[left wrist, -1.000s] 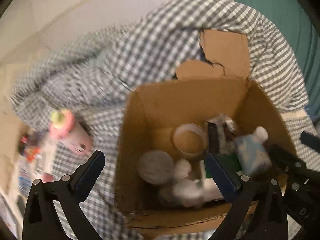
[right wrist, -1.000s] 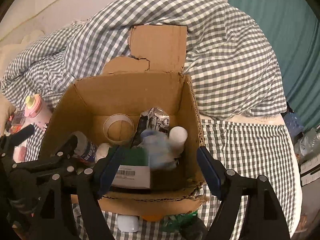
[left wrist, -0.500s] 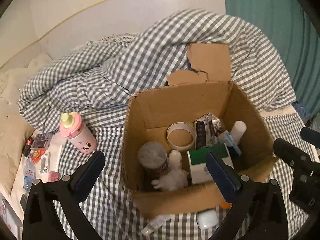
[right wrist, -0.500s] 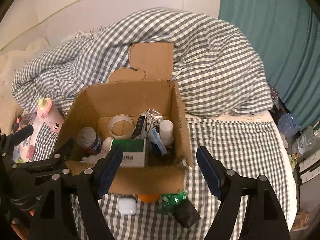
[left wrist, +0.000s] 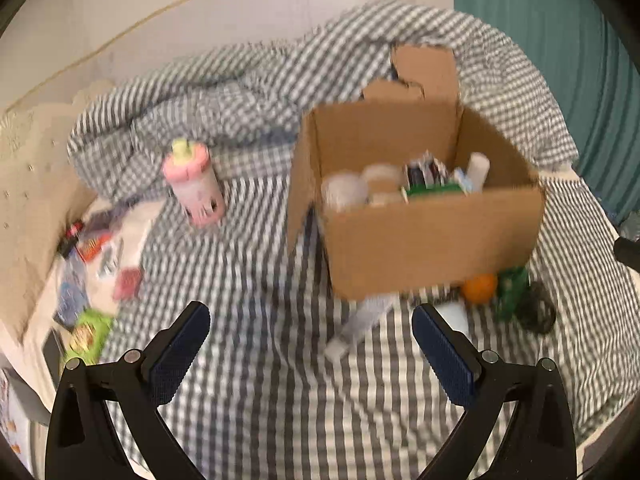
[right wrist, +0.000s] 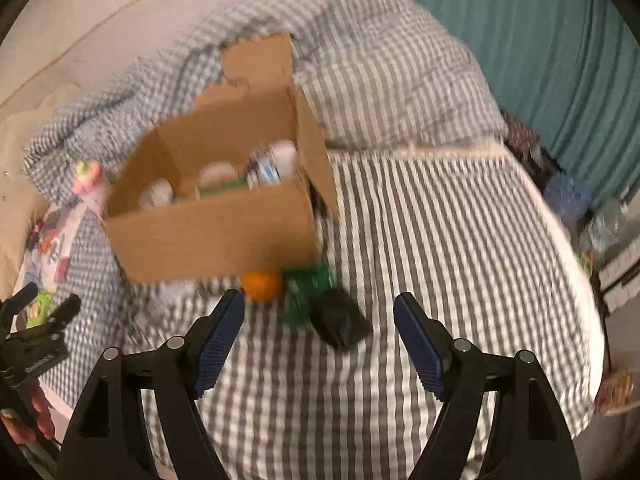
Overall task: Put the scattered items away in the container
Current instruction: 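Move both tools back down to the items beside the box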
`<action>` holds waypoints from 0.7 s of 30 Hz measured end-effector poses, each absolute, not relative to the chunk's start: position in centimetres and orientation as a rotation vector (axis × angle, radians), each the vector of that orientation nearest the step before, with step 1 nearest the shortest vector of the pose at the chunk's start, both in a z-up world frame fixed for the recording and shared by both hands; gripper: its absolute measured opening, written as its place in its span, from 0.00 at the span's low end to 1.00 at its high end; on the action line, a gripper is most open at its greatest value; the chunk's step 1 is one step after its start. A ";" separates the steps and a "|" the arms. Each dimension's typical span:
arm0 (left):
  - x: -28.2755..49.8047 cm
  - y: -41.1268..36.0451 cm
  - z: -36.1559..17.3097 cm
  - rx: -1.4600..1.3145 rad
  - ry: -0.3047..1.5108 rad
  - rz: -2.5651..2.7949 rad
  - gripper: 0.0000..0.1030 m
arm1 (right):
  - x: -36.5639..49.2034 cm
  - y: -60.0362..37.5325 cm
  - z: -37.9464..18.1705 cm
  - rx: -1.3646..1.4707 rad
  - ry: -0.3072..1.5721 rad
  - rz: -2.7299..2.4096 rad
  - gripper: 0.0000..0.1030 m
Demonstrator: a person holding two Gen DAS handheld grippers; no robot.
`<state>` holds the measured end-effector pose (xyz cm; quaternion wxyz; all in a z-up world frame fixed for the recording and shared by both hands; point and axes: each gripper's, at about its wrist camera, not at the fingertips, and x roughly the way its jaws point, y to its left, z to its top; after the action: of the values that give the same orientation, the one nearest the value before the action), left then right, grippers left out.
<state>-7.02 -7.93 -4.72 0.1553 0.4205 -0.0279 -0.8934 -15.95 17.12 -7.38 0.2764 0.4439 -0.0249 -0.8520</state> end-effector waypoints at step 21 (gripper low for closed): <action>-10.3 -7.5 -15.9 1.390 -0.154 -2.606 1.00 | -20.9 13.1 -20.4 1.519 0.027 -2.140 0.74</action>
<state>-10.29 -7.47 -15.89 0.0918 0.4681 -0.0517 -0.8774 -20.95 13.11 -20.43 0.2557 0.5596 0.0100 -0.7882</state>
